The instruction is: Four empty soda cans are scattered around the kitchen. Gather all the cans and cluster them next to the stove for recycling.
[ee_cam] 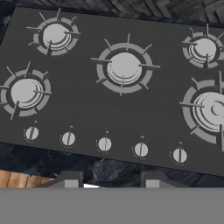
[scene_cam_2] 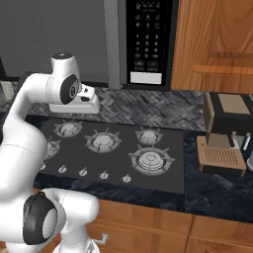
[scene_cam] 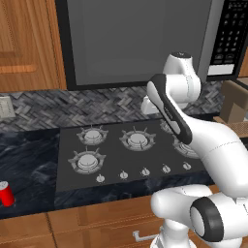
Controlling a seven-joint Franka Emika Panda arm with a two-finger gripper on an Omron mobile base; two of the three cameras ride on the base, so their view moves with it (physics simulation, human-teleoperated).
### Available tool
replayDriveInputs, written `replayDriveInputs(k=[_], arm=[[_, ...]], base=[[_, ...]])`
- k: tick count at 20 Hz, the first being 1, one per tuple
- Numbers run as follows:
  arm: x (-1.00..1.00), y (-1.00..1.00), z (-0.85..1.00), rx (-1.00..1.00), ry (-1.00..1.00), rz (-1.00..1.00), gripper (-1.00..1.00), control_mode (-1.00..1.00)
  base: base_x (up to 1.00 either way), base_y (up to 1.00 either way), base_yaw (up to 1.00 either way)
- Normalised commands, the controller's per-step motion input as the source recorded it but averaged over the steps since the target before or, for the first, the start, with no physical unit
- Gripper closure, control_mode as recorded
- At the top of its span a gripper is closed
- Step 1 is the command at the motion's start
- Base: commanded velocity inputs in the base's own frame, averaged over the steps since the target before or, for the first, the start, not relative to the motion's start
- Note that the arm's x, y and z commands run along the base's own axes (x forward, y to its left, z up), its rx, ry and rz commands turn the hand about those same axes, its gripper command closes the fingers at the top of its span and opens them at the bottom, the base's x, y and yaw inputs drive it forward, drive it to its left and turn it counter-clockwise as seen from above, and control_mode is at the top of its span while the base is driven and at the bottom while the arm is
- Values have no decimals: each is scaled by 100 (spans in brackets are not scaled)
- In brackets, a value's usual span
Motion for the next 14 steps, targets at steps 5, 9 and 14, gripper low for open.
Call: replayDriveInputs(k=[5, 9, 14], arm=[[0, 0, 0, 0, 0, 0, -100, -100], [0, 0, 0, 0, 0, 0, -100, -100], [0, 0, 0, 0, 0, 0, -100, -100]], base=[[0, 0, 0], [0, 0, 0], [0, 0, 0]])
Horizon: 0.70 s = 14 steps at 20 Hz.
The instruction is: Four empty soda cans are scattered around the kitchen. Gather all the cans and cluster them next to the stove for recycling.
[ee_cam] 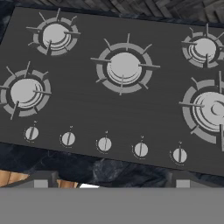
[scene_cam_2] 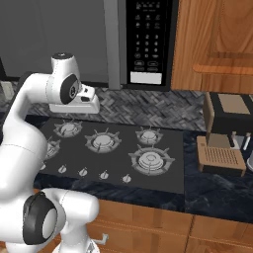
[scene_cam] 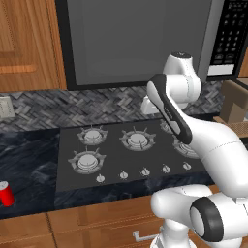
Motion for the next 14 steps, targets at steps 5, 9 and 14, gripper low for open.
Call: replayDriveInputs(k=[5, 9, 14], arm=[[0, 0, 0, 0, 0, 0, -100, -100], [0, 0, 0, 0, 0, 0, -100, -100], [0, 0, 0, 0, 0, 0, -100, -100]], base=[[0, 0, 0], [0, 0, 0], [0, 0, 0]])
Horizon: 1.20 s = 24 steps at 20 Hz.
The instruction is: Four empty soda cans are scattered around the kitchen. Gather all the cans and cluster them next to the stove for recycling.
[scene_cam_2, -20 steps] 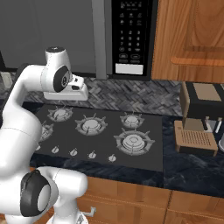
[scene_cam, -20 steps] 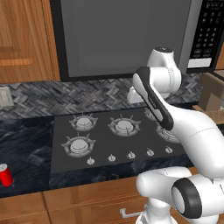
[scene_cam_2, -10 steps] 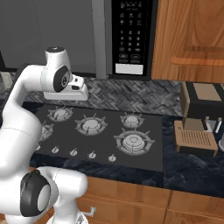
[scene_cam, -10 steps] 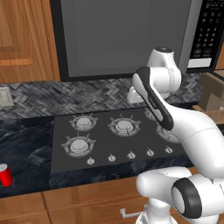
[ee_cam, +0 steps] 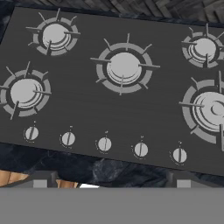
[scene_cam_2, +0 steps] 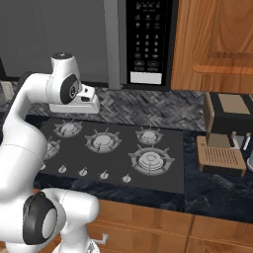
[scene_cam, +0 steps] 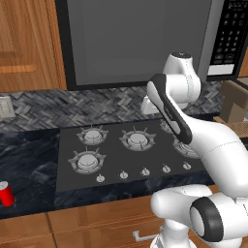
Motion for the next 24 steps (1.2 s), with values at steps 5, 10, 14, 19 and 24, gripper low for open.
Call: replayDriveInputs(k=[5, 10, 14, 19, 24], arm=[[0, 4, 0, 0, 0, 0, -100, -100], [-7, 7, 0, -1, 1, 2, -100, -100], [-29, 22, 0, -1, -1, 10, -100, -100], [-52, 0, 14, 2, -7, 14, -100, -100], [-73, -1, 11, 11, -6, 17, -100, -100]], base=[[0, 0, 0], [0, 0, 0], [0, 0, 0], [0, 0, 0], [0, 0, 0]])
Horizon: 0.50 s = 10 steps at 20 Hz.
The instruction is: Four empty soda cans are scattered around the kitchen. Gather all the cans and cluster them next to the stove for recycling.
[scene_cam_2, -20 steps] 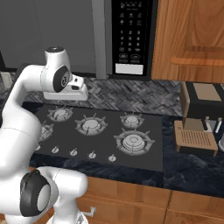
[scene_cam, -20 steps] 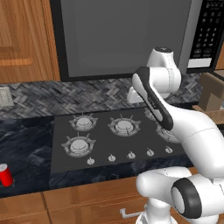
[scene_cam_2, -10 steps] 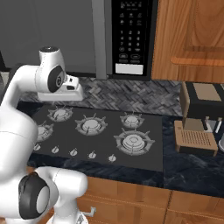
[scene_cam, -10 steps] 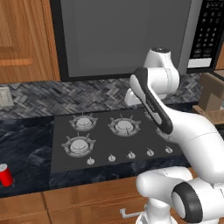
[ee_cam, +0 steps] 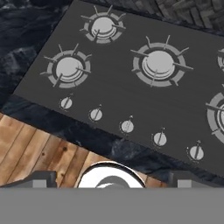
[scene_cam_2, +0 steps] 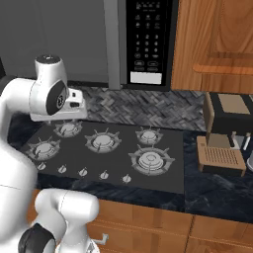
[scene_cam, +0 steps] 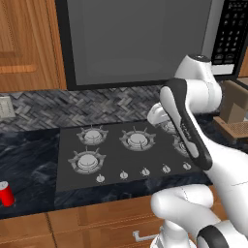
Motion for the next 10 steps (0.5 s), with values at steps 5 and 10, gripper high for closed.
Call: replayDriveInputs(k=[5, 10], arm=[[-63, 1, 1, 12, -1, 17, -100, -100], [-26, 15, 0, 5, 1, 12, -100, -100]], base=[[0, 0, 0], [0, 0, 0]])
